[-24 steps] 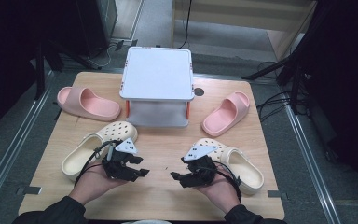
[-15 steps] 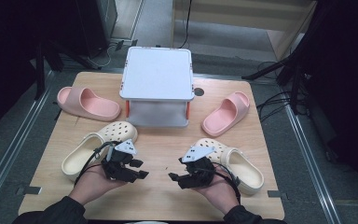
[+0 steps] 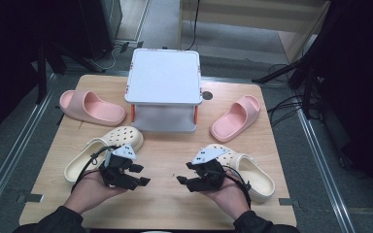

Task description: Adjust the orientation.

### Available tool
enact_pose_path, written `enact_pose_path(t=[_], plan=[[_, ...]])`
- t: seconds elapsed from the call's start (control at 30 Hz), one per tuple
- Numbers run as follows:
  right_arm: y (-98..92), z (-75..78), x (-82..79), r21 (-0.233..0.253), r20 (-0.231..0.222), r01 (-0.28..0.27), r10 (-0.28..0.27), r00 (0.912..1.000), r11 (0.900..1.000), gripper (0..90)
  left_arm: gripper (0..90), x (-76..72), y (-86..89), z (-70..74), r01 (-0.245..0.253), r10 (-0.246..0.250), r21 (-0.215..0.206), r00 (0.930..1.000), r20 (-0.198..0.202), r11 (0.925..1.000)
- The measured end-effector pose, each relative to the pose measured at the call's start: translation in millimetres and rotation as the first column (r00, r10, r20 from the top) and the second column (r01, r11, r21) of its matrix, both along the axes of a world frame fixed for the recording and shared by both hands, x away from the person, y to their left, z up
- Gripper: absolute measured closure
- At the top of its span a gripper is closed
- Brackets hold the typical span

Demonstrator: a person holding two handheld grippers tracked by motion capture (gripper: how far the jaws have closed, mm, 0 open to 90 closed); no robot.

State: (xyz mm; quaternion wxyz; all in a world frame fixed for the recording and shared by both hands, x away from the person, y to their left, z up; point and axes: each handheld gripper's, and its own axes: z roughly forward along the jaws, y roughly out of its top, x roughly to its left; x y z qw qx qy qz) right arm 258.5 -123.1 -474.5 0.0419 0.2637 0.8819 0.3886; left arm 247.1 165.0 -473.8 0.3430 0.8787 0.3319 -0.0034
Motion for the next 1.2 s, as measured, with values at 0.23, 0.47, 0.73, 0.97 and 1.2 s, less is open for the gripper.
enact_pose_path(t=[0.23, 0.47, 0.73, 0.97, 1.2], plan=[[2.7, 0.4, 5.8, 0.026, -0.03, -0.001, 0.002, 0.9996, 1.0, 46.0, 45.9, -4.9, 17.0, 7.1, -0.044, 0.044, 0.003, 0.9989, 0.017, 0.999], [11.2, -2.1, 10.1, 0.007, -0.045, -0.046, 0.046, 0.9979, 0.999, 45.9, 48.0, -14.3, 33.7, 16.7, -0.088, 0.086, 0.024, 0.9955, 0.04, 0.9959], [14.7, -2.5, 16.1, 0.057, -0.078, -0.072, 0.076, 0.9941, 0.996, 42.9, 50.7, -20.3, 60.8, 24.6, -0.154, 0.152, 0.036, 0.9872, 0.047, 0.9874], [17.1, -4.1, 18.3, 0.04, -0.075, -0.071, 0.074, 0.9944, 0.997, 42.1, 51.4, -20.3, 79.9, 32.3, -0.239, 0.237, 0.056, 0.9704, 0.048, 0.9693], [18.5, -5.6, 18.1, 0.021, -0.076, -0.066, 0.067, 0.9948, 0.998, 41.8, 50.4, 0.1, 92.3, 25.1, -0.335, 0.332, 0.115, 0.9423, 0.04, 0.9353]])
